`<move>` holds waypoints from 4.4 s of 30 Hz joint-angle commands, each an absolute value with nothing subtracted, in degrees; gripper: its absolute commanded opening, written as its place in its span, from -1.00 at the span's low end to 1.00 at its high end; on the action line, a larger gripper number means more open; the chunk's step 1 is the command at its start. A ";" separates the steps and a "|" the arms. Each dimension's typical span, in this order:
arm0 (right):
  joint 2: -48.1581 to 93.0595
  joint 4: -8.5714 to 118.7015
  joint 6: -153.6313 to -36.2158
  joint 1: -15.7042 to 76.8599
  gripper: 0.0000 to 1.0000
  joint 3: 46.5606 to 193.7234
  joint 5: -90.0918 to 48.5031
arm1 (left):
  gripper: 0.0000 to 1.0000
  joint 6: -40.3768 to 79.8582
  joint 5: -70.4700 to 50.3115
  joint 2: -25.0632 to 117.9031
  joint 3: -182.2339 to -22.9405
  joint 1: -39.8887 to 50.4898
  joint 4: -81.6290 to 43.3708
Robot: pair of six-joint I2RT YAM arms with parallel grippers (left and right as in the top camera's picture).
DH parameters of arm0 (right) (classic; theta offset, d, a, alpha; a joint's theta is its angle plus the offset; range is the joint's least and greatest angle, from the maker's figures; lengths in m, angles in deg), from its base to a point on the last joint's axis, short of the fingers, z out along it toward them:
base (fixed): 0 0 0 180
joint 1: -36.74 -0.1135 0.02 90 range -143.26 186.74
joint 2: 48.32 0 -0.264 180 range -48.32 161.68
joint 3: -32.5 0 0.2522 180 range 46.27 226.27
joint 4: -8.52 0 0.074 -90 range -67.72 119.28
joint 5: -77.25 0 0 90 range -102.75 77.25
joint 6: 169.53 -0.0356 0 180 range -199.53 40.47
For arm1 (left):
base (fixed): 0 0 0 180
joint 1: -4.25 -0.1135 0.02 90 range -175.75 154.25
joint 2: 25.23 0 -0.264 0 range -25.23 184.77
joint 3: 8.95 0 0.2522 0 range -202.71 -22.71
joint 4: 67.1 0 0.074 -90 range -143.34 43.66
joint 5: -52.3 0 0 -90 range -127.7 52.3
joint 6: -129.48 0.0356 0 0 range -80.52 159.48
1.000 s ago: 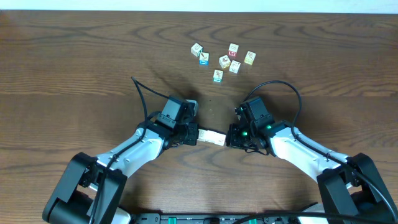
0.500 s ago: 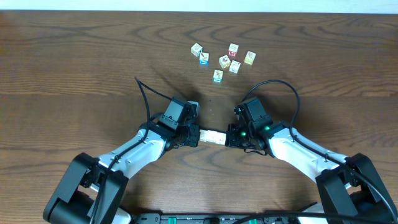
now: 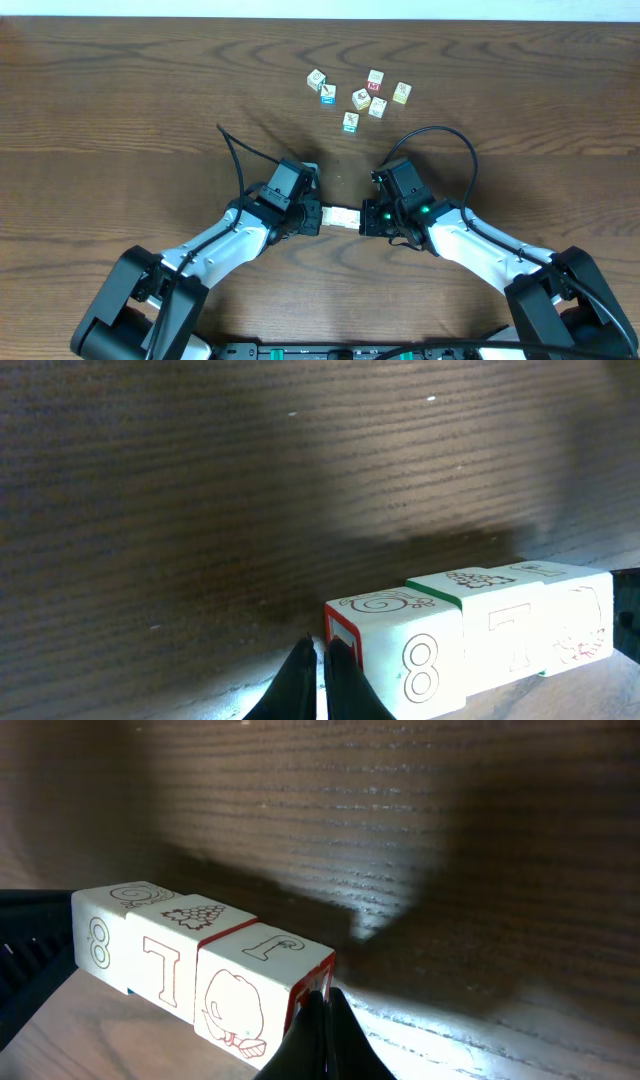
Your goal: Lift 3 blocks
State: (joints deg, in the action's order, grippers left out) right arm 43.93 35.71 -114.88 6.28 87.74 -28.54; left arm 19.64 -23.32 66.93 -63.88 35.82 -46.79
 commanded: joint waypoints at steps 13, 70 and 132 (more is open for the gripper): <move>43.95 34.97 -104.74 4.34 -0.98 88.50 -39.84 | -0.85 18.05 -14.21 67.24 -65.10 41.05 -49.61; 43.95 37.92 -115.73 4.47 -0.97 92.15 -41.07 | -0.85 20.12 -11.06 65.18 -65.58 42.86 -49.81; 43.93 43.23 -113.94 4.38 -0.97 98.01 -38.77 | -0.85 19.71 -11.13 62.74 -67.00 42.86 -48.30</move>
State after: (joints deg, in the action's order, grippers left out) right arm 44.43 45.70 -115.64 6.50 92.68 -24.85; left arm 19.38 -24.09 63.85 -63.88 39.21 -46.70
